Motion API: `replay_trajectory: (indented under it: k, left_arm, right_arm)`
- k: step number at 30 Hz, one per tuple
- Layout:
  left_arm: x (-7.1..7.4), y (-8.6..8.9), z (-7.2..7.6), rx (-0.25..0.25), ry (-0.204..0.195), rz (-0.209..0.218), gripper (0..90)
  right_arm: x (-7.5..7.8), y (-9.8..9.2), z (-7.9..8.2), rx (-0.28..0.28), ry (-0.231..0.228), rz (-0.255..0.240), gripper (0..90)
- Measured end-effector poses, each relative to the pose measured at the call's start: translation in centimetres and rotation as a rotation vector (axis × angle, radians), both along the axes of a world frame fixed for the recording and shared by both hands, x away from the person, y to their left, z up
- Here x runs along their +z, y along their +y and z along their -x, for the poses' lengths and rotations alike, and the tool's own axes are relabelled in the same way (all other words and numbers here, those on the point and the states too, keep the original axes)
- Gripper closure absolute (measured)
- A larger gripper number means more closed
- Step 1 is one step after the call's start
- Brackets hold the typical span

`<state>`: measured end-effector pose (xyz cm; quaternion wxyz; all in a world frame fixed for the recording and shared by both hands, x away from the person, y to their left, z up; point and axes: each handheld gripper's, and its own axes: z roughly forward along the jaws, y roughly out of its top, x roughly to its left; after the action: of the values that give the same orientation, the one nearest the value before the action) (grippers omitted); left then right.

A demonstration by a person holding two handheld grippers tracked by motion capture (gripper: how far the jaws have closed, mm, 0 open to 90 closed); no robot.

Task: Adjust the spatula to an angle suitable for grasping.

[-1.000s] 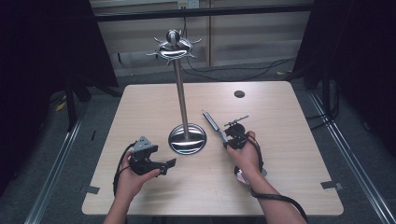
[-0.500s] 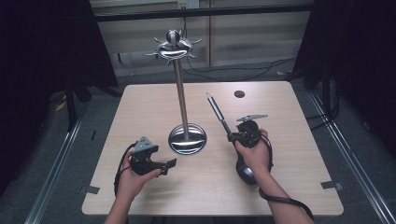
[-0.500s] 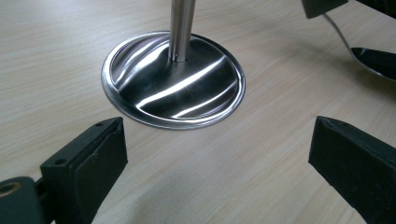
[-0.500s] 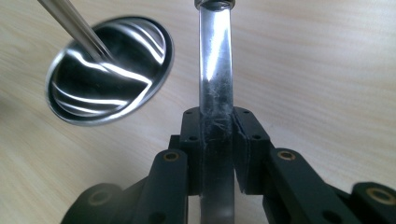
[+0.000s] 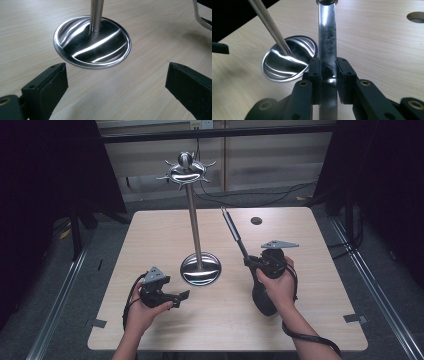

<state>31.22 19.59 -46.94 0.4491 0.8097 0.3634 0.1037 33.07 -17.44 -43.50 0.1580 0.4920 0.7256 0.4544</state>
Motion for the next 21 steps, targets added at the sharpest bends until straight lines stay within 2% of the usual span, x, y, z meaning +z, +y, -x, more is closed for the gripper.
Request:
replay_trajectory:
  k: [2,8,9,11,21]
  left_arm:
    - [0.0,0.0,0.0,-0.001,-0.004,-0.003,4.0]
    - [-0.1,-0.1,0.0,-0.001,0.002,-0.003,4.0]
    - [-0.1,-0.1,0.0,0.000,0.002,-0.010,4.0]
    - [-0.1,-0.1,0.0,0.001,0.002,-0.009,4.0]
    - [-0.1,-0.1,-0.1,-0.006,0.002,-0.007,4.0]
  right_arm:
    - [0.1,-0.2,0.1,0.008,-0.007,-0.028,76.0]
    - [0.9,-0.5,0.6,0.017,-0.051,-0.042,76.0]
    - [1.2,-0.6,0.7,0.029,-0.082,-0.052,75.9]
    - [1.5,-0.6,0.9,0.039,-0.103,-0.058,75.9]
    - [2.5,-1.1,2.0,0.056,-0.169,-0.096,76.0]
